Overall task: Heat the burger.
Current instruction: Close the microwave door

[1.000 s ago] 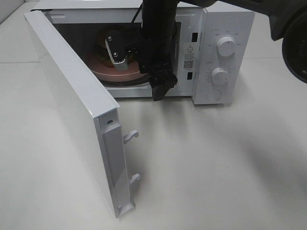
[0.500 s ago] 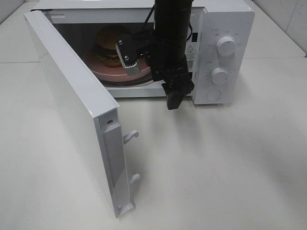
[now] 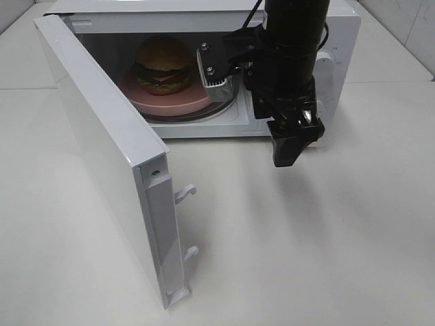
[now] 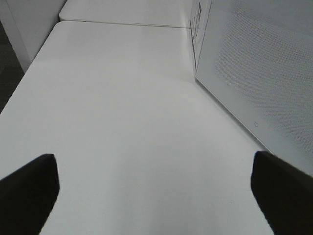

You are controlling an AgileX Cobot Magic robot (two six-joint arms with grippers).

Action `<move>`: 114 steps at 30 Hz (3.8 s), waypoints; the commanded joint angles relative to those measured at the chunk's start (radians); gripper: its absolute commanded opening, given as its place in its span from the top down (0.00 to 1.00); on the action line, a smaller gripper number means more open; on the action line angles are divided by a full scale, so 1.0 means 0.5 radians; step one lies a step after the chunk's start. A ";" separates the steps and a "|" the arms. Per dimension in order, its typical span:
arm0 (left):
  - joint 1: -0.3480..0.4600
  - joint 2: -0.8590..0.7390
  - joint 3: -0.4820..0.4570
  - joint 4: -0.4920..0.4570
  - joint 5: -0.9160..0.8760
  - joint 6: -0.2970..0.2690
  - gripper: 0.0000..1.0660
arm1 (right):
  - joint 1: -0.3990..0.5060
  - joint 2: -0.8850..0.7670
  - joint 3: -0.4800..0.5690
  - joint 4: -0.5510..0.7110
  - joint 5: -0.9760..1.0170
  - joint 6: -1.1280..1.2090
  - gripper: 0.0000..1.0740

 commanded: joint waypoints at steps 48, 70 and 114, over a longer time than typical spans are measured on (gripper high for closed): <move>0.006 -0.032 0.004 -0.012 -0.016 -0.004 0.04 | -1.374 -1.938 1.564 -0.044 -0.042 2.232 0.09; 0.006 -0.032 0.004 -0.012 -0.016 -0.004 0.04 | -1.374 -3.186 2.042 0.026 -0.204 2.210 0.09; 0.006 -0.028 0.004 -0.012 -0.016 -0.006 0.04 | -1.368 -3.812 2.156 0.112 -0.314 2.094 0.09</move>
